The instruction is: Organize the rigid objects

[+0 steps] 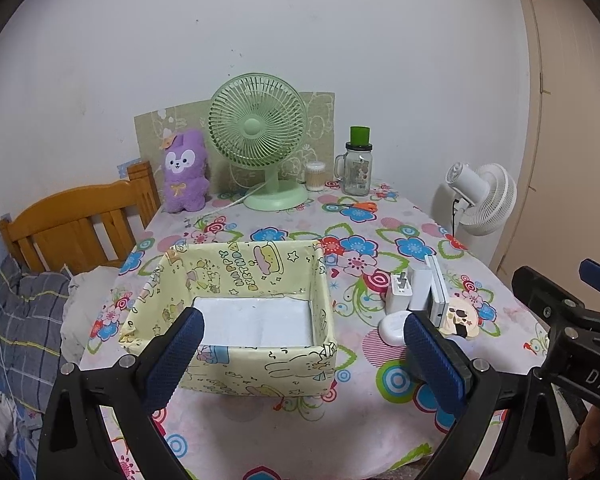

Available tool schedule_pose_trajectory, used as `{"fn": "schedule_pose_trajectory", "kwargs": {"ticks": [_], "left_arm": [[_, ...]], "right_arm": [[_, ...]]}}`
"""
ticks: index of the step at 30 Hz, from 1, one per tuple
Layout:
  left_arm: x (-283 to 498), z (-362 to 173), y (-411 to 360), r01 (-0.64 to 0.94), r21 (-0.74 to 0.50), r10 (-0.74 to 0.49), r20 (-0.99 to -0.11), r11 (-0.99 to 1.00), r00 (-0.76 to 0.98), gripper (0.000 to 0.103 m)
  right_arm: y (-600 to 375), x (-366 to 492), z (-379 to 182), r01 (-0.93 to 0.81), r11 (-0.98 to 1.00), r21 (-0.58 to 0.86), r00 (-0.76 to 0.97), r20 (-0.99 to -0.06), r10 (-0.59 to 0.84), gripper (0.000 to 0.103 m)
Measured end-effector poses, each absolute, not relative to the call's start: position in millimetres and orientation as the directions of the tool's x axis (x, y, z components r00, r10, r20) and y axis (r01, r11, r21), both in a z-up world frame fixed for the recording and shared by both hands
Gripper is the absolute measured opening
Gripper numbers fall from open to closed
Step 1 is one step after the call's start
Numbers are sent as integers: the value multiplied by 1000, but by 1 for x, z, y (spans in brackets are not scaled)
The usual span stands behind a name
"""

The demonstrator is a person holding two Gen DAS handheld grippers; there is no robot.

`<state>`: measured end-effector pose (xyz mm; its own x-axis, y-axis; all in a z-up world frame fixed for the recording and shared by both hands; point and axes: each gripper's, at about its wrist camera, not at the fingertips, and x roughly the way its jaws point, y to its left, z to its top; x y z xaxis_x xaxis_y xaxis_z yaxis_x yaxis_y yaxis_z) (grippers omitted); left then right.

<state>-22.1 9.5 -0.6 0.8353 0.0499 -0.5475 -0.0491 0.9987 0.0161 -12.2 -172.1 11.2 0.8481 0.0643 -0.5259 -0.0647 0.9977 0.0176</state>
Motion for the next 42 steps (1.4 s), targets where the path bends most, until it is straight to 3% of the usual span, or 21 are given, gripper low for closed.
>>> {"fn": "schedule_pose_trajectory", "kwargs": {"ticks": [30,42], "left_arm": [[-3,-7,-10,6,18,6,-567,1000,823,101],[19,-20,-38,35,16,-18,-611,999,792,92]], "right_arm": [[-179,0,6,-67,998,21,843,-533,67,103],[-189,22,-5,-89,996,4,829,-554,77,96]]}}
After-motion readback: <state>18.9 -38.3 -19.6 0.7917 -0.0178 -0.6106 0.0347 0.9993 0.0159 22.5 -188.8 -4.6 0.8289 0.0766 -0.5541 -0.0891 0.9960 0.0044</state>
